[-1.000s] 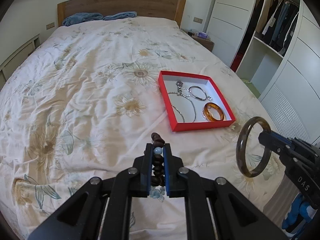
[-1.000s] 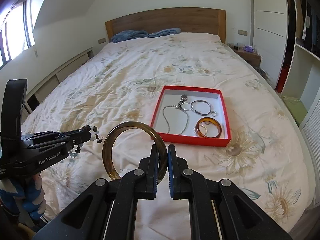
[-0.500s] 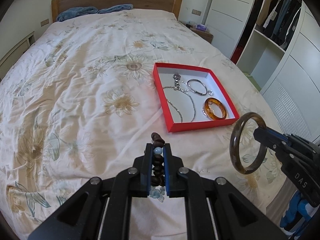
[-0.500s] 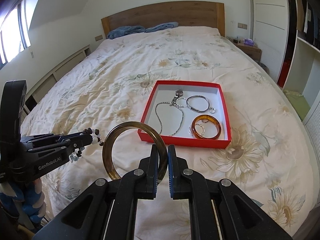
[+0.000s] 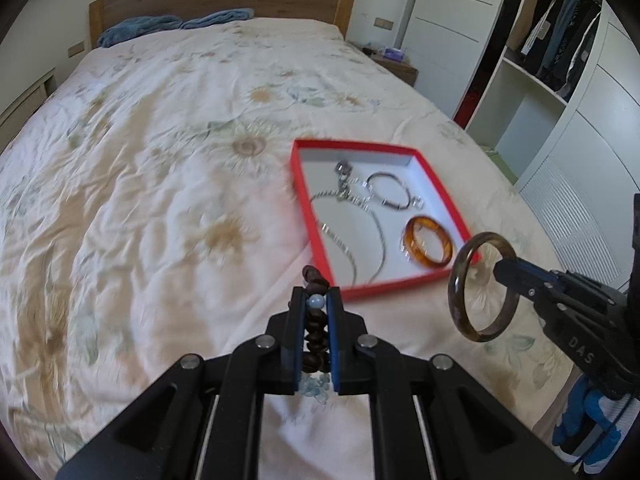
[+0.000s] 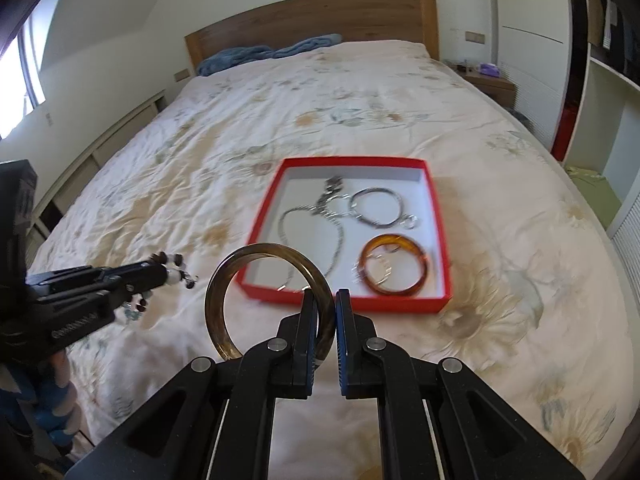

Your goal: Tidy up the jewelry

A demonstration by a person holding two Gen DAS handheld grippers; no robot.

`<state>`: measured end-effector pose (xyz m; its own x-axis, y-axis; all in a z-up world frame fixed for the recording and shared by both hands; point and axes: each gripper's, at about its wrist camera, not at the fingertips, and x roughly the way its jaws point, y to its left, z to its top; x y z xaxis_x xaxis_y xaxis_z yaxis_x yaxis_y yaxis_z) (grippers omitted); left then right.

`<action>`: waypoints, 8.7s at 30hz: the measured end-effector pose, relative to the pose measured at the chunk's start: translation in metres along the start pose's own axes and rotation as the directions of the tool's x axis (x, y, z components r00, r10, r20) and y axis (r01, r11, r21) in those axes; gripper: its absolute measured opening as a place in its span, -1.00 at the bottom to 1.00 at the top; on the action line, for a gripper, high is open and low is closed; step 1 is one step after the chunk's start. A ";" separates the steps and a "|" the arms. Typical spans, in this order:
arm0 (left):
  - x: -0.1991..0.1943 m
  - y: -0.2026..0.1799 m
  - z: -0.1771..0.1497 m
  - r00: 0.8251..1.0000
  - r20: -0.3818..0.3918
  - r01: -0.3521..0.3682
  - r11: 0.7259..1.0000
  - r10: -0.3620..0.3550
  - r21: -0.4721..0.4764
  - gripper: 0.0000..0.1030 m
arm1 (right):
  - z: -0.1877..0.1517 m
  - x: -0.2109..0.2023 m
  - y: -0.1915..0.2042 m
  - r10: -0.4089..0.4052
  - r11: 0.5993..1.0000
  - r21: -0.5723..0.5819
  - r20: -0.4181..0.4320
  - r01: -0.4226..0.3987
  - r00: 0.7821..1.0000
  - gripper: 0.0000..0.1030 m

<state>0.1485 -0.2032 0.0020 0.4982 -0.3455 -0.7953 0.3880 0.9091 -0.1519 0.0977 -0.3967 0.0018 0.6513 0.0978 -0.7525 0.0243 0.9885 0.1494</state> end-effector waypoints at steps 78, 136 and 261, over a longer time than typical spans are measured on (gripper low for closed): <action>-0.071 0.004 -0.028 0.980 0.119 -0.159 0.987 0.158 -0.001 -0.16 | 0.000 -0.031 0.052 -0.041 0.998 -0.050 0.019 0.042 0.999 0.58; -0.168 0.054 -0.139 0.921 0.185 -0.337 0.939 0.344 -0.069 -0.05 | -0.097 -0.099 0.117 -0.115 0.989 -0.084 0.096 0.123 0.989 0.99; -0.132 0.046 -0.127 0.943 0.082 -0.320 0.946 0.323 -0.047 -0.03 | -0.081 -0.091 0.100 -0.208 0.974 -0.079 0.066 0.213 0.976 1.00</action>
<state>0.0018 -0.0859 0.0256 0.6586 -0.0517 -0.7507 0.1713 0.9817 0.0826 -0.0207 -0.2970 0.0332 0.6810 -0.1175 -0.7228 0.1020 0.9926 -0.0653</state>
